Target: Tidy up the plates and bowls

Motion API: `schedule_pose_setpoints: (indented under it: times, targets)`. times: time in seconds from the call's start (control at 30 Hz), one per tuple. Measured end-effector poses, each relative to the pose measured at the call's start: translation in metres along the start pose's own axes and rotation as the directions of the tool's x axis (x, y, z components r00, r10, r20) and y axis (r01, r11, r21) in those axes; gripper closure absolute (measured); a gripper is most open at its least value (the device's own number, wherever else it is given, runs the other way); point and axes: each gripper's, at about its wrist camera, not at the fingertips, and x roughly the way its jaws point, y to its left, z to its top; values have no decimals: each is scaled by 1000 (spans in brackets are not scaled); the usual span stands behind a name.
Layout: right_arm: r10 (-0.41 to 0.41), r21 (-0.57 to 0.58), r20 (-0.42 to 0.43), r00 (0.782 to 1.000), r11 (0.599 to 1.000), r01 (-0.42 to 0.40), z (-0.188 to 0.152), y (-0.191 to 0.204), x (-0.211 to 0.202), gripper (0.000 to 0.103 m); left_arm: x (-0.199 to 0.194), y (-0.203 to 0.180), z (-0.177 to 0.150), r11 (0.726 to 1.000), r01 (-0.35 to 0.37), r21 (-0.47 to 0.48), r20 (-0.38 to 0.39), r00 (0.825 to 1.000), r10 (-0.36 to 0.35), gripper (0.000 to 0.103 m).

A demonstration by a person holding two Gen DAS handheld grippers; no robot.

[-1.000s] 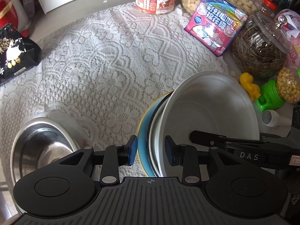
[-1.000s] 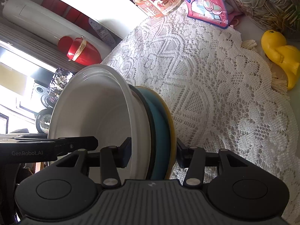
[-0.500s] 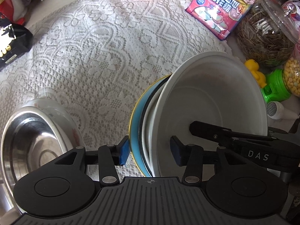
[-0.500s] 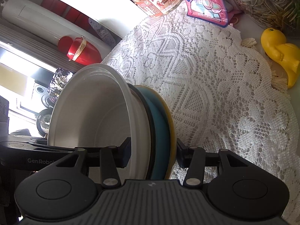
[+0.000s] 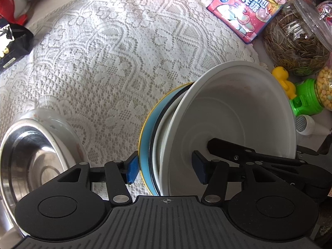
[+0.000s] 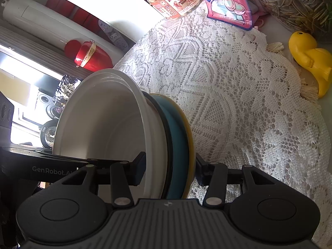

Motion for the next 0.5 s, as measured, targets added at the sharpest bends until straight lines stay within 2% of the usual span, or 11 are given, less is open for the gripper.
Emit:
schedule_pose_setpoints:
  times: [0.13,0.5]
  targets:
    - [2,1,1,1000,1000,-2,0,0,0,56,1,2,1,1000,8,-16,0,1000,-8,45]
    - [0,-8,1,1000,1000,0,0,1,0,56,3,-1,4,999,8,38,-45,999,-6,44]
